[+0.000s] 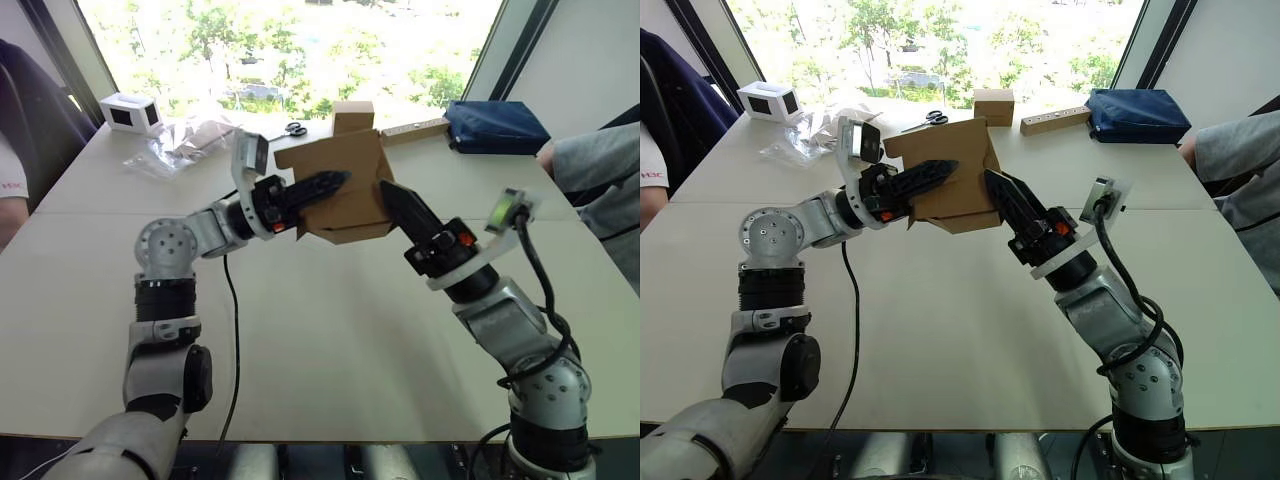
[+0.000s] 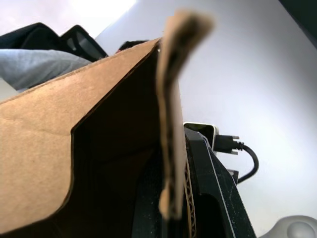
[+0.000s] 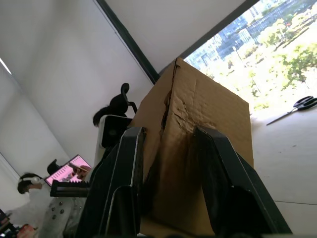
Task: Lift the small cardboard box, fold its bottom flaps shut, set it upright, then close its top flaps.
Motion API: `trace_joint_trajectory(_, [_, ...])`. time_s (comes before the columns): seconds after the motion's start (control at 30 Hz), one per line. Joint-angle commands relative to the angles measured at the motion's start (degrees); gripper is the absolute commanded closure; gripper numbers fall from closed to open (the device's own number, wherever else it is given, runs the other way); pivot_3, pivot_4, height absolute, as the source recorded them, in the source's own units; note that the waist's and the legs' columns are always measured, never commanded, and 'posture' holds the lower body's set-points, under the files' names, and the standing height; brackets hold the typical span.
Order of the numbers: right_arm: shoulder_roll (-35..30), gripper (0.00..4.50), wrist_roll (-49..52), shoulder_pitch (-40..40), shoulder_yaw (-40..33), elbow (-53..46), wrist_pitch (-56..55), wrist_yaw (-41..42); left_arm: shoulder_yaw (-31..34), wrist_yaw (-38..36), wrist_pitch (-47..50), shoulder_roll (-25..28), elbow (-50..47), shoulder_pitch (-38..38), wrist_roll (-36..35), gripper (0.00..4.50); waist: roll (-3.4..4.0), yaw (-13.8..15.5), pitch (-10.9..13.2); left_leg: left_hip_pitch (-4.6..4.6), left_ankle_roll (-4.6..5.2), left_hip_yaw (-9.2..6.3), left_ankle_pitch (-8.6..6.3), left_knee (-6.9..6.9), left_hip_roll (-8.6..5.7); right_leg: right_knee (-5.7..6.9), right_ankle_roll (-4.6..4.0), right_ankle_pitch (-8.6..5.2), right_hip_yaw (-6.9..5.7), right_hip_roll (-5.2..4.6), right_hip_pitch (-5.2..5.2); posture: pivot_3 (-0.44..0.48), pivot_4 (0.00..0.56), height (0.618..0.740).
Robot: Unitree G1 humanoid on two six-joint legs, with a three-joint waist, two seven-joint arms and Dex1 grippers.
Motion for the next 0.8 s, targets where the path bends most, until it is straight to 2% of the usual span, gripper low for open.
trace_joint_trajectory(0.03, [0.6,2.91,-4.0,-1.2,5.0,-0.6,1.5,1.6,-1.5,-0.3,0.2,-1.8,-2.9,-0.2,-1.9,4.50,0.00,0.0,0.0,0.00,0.00,0.00,0.00,0.00,0.00,0.00,0.00,0.00,0.00,0.00,0.00,0.000,0.150,0.740])
trace_joint_trajectory(0.27, [2.7,2.91,-5.9,-1.4,5.1,0.3,1.9,1.8,-0.9,1.1,1.2,-3.4,-3.7,0.6,-3.3,4.50,0.00,0.0,0.0,0.00,0.00,-0.01,0.00,-0.01,0.00,0.01,0.00,0.00,0.00,0.01,0.00,0.000,0.150,0.740])
trace_joint_trajectory(0.37, [-1.1,2.91,-7.4,-3.2,7.6,-1.4,5.4,4.9,-1.6,0.7,0.3,-4.0,-3.7,0.7,-2.3,4.50,0.00,0.0,0.0,0.00,0.00,0.00,0.00,-0.01,-0.01,0.01,0.00,0.00,0.00,-0.01,-0.01,0.000,0.150,0.740])
trace_joint_trajectory(0.5, [-2.3,2.91,0.9,-2.3,-0.1,-0.5,5.1,4.8,-1.6,-0.3,-0.5,-3.0,-2.8,0.4,-1.3,4.50,0.00,0.1,0.0,0.01,0.00,-0.03,0.00,-0.05,0.01,0.00,-0.01,0.00,-0.02,0.02,-0.01,0.000,0.150,0.740])
trace_joint_trajectory(0.8, [-3.8,2.91,12.4,1.0,-8.3,0.1,4.2,2.6,-2.1,-2.2,-1.2,-0.9,-2.5,0.4,-0.4,4.50,-0.01,0.0,0.0,0.00,0.00,-0.02,0.00,-0.10,0.00,-0.03,0.00,0.00,-0.02,0.01,-0.01,0.000,0.150,0.740])
